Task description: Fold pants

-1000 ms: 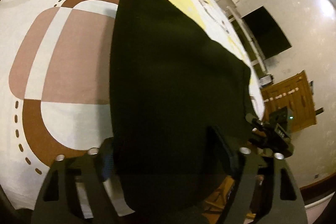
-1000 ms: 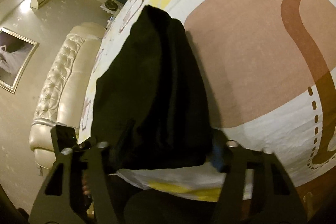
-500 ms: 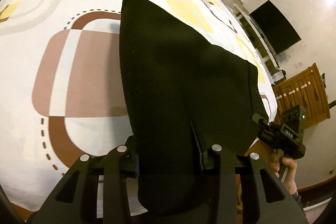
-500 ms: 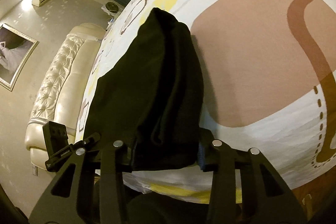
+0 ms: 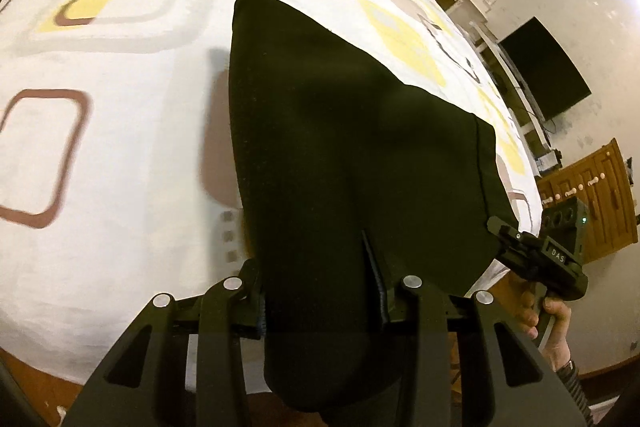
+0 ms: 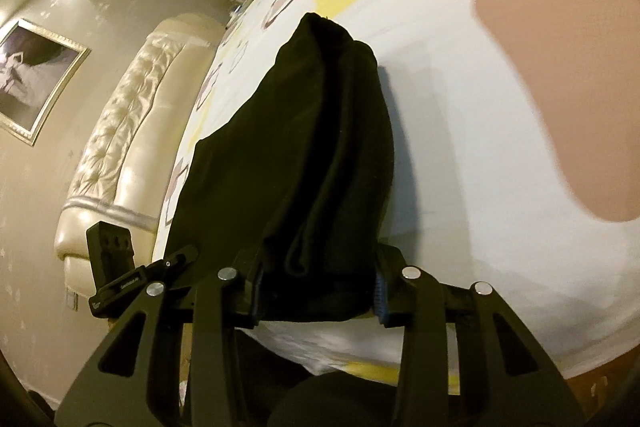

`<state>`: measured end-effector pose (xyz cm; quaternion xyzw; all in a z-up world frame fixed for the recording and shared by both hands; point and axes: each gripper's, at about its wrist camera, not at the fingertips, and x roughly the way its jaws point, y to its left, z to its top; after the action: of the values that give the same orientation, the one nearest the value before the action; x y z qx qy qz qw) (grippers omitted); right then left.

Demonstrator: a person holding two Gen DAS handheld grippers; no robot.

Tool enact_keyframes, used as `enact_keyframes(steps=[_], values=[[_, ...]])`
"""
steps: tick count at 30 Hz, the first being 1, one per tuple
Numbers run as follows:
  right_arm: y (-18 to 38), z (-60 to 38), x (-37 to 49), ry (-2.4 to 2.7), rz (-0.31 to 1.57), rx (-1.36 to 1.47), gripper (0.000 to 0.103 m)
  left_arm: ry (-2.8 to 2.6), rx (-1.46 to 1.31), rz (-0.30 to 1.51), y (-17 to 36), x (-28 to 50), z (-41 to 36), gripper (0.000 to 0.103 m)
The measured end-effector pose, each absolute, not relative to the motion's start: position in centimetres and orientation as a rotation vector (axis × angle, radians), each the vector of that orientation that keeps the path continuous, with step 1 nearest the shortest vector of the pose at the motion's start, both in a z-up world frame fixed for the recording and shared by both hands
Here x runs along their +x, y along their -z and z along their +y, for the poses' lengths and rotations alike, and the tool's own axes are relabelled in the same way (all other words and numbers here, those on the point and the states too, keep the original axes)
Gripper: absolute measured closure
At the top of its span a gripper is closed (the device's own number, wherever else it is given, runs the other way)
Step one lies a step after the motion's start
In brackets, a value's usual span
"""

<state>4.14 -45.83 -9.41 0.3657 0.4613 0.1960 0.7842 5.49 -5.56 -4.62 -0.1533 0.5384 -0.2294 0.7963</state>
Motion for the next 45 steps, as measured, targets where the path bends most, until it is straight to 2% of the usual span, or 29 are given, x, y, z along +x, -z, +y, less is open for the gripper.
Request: enact_keyframes(steps=[18, 21, 23, 24, 31, 33, 39, 41, 43, 44, 45], values=[[10.4, -43.2, 4.7, -0.473, 1.006, 0.82, 0.063, 0.501, -0.332, 1.126, 5.6, 5.2, -4.8, 0.059], [10.6, -43.8, 4.5, -0.474, 1.005, 0.833, 0.056, 0.502, -0.341, 1.11, 5.6, 5.2, -4.6, 0.049], [10.4, -43.8, 4.5, -0.485, 1.003, 0.854, 0.05, 0.505, -0.348, 1.103, 5.6, 5.1, -4.3, 0.039], [10.2, -43.9, 4.5, -0.492, 1.001, 0.863, 0.047, 0.5, -0.349, 1.101, 5.5, 5.1, -4.1, 0.029], [9.6, -45.3, 5.5, -0.486, 0.971, 0.875, 0.036, 0.551, -0.461, 1.081, 5.3, 7.0, -2.1, 0.023], [9.7, -45.6, 6.6, -0.487, 0.962, 0.897, 0.031, 0.555, -0.506, 1.097, 6.0, 8.3, -1.8, 0.023], [9.9, -44.7, 10.5, -0.5, 0.993, 0.873, 0.028, 0.57, -0.551, 1.112, 7.4, 11.8, -2.5, 0.023], [10.0, -44.1, 11.6, -0.511, 1.007, 0.849, 0.03, 0.558, -0.523, 1.111, 7.3, 12.1, -2.9, 0.033], [10.1, -43.4, 12.1, -0.503, 1.029, 0.804, 0.048, 0.567, -0.458, 1.11, 7.1, 12.1, -3.6, 0.055], [10.3, -43.0, 12.3, -0.507, 1.04, 0.794, 0.057, 0.572, -0.429, 1.103, 7.0, 11.9, -3.9, 0.057], [10.5, -42.9, 12.4, -0.514, 1.042, 0.804, 0.061, 0.571, -0.403, 1.092, 6.8, 11.7, -4.1, 0.06]])
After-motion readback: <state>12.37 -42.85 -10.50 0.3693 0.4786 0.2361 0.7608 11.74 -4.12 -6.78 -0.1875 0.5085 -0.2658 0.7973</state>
